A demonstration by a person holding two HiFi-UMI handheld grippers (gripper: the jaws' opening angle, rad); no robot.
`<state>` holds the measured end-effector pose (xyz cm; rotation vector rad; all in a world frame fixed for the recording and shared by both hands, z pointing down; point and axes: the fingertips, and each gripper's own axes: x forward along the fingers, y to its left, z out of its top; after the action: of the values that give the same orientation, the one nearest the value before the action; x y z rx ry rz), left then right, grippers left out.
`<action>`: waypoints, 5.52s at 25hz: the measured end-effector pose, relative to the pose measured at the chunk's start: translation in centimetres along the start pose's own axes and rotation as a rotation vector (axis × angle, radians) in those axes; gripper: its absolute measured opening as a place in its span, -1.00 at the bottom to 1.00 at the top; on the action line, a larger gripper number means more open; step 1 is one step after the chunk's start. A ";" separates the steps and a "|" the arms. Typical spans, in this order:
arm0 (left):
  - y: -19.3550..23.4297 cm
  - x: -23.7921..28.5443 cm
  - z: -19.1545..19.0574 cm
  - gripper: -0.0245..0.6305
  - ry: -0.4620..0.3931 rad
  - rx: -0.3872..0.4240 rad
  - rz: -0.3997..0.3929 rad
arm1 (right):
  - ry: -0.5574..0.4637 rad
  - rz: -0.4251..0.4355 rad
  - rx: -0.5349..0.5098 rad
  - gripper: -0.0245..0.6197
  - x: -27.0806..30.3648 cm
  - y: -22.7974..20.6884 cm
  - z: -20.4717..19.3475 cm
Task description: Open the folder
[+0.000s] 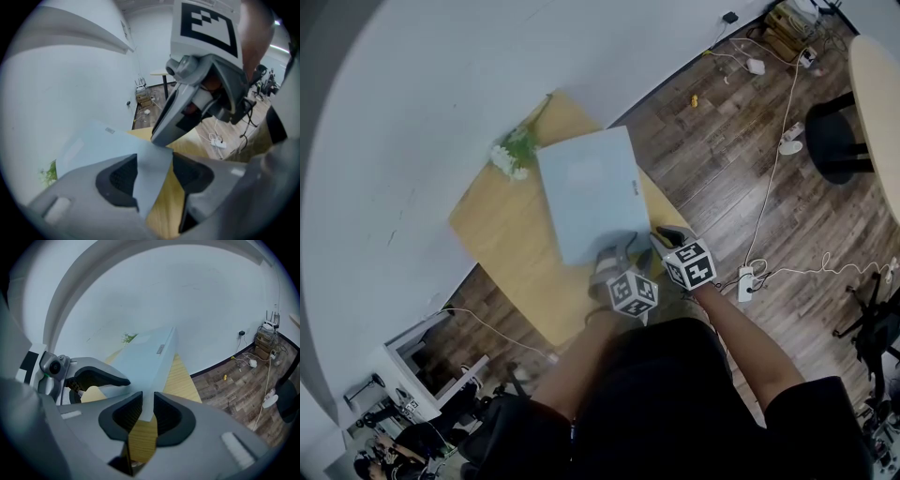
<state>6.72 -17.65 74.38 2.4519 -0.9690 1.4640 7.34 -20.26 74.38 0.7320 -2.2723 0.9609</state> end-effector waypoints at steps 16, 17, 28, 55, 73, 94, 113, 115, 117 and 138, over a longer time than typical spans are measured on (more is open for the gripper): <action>-0.9 -2.3 1.6 -0.77 -0.088 -0.078 -0.051 | 0.017 -0.002 0.017 -0.65 -0.1 -0.3 0.2; -0.9 -2.5 1.8 -0.80 -0.097 -0.083 -0.046 | 0.031 -0.009 0.015 -0.65 0.0 -0.4 -0.1; 0.8 -5.0 3.0 -0.90 -0.199 -0.212 -0.023 | -0.031 -0.027 0.029 -0.92 -0.6 -0.1 0.4; 6.8 -22.4 -0.4 -0.92 -0.531 -0.470 0.169 | 0.074 -0.187 -0.148 -0.92 0.0 3.8 -1.3; 14.7 -34.2 -17.4 -0.92 -0.502 -0.675 0.606 | 0.146 -0.321 -0.182 -0.92 0.7 5.4 -1.5; 18.0 -33.2 -34.5 -0.92 -0.336 -0.989 0.669 | 0.031 -0.213 -0.238 -0.92 7.6 19.4 2.2; 17.1 -28.4 -44.3 -0.88 -0.122 -1.026 0.581 | -0.079 -0.127 -0.274 -0.91 15.0 32.1 4.3; 16.9 -28.0 -44.9 -0.87 -0.096 -0.990 0.574 | -0.068 -0.148 -0.272 -0.92 14.9 32.4 3.7; 16.6 -27.1 -45.8 -0.87 -0.059 -0.974 0.559 | -0.067 -0.154 -0.263 -0.92 14.8 32.8 3.4; 13.7 -25.1 -46.6 -0.92 0.032 -1.037 0.513 | -0.115 -0.184 -0.261 -0.92 6.1 27.2 2.5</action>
<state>-44.20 2.33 75.07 1.4679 -1.8288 0.7186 -15.59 -7.61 64.64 0.8797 -2.3218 0.5375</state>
